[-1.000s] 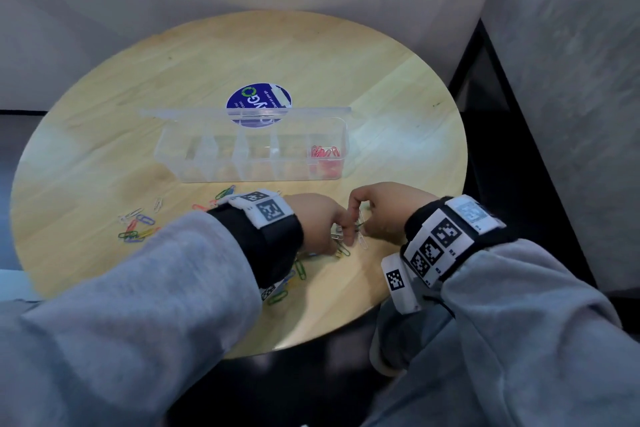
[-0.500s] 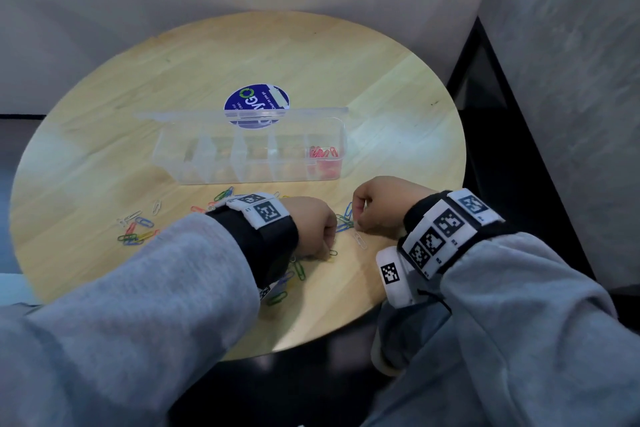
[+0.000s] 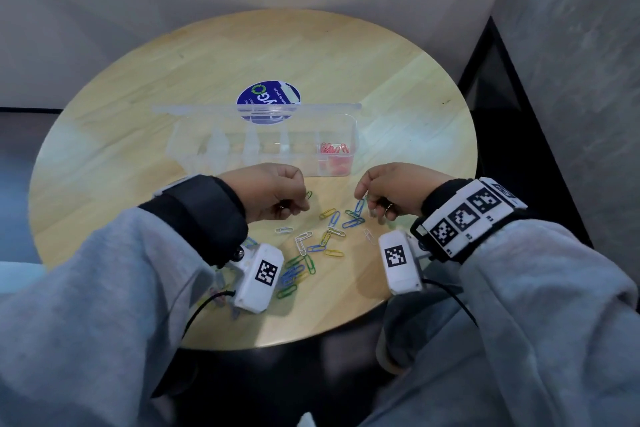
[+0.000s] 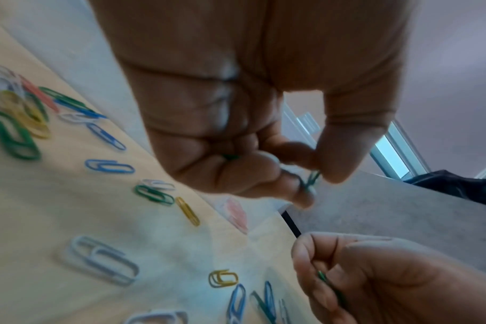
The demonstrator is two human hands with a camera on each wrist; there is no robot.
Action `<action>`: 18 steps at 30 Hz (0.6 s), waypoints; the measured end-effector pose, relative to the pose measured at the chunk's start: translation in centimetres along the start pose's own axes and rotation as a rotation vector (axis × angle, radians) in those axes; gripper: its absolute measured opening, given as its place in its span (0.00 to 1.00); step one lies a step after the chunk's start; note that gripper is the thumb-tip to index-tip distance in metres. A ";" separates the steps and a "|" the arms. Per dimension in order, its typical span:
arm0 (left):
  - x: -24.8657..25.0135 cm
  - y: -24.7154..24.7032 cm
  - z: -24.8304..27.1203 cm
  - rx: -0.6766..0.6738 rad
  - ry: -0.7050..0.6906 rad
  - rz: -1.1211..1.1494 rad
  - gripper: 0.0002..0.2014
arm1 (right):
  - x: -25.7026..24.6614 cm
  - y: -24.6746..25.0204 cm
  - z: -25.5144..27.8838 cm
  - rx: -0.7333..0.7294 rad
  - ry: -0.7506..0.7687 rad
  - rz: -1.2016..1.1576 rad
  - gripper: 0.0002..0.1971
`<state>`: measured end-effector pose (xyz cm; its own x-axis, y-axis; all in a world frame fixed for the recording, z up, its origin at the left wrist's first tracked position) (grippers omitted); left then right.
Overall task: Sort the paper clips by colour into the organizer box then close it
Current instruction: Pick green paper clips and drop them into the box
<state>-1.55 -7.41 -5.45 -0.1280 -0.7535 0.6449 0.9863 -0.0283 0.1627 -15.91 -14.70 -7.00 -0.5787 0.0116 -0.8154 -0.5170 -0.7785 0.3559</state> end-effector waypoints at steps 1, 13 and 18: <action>-0.2 0.2 0.0 -0.003 0.006 0.019 0.16 | -0.1 -0.1 0.0 0.006 -0.009 -0.008 0.14; -1.9 -0.9 0.0 -0.053 0.139 -0.093 0.18 | -1.2 -0.7 -0.8 -0.003 0.080 0.491 0.05; -1.9 -0.3 0.0 0.080 0.175 -0.380 0.10 | -2.0 -1.5 -0.9 -0.014 0.104 0.670 0.05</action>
<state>-1.60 -5.95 -6.69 -0.4542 -0.7998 0.3924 0.8605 -0.2797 0.4258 -13.44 -14.15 -6.33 -0.7072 -0.5362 -0.4608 -0.0589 -0.6049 0.7941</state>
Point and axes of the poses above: each hand's wrist, its own z-axis away from the middle knuckle, its own y-axis out of the back of the hand, x = y × z, the point moved 9 cm from there along -z, towards the middle knuckle, and after that the axes turned 12 degrees about y, right-handed, at the moved point
